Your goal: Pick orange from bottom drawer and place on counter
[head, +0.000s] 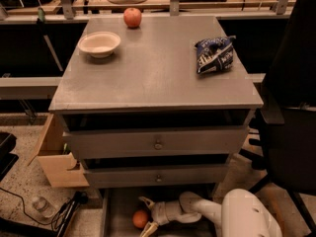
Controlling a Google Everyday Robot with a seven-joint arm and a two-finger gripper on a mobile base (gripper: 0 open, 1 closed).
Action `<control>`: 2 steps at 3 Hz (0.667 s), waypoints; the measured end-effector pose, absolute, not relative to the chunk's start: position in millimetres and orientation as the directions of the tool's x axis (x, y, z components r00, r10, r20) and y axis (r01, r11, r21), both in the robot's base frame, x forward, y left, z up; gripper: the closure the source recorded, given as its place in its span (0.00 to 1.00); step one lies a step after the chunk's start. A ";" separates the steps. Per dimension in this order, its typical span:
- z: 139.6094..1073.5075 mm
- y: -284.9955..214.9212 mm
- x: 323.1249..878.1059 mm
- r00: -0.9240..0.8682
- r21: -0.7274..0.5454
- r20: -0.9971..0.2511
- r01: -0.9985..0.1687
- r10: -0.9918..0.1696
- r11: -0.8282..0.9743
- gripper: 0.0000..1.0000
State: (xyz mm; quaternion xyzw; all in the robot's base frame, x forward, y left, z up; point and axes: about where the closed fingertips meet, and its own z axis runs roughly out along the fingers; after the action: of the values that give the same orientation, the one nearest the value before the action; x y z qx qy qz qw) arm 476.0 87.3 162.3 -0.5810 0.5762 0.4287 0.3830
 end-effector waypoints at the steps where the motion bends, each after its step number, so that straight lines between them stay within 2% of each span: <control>1: 152.1 94.9 476.2 -0.021 0.047 -0.927 -0.997 -0.375 -0.060 0.17; 2: 142.1 98.5 475.2 -0.013 0.046 -0.922 -0.996 -0.387 -0.074 0.41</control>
Offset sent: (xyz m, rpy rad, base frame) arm 0.0015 0.0101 -0.0325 -0.0636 -0.0137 0.0462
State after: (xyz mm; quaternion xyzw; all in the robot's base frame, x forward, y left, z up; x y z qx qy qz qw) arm 475.2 98.5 142.1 -0.6011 0.5752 0.4193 0.3632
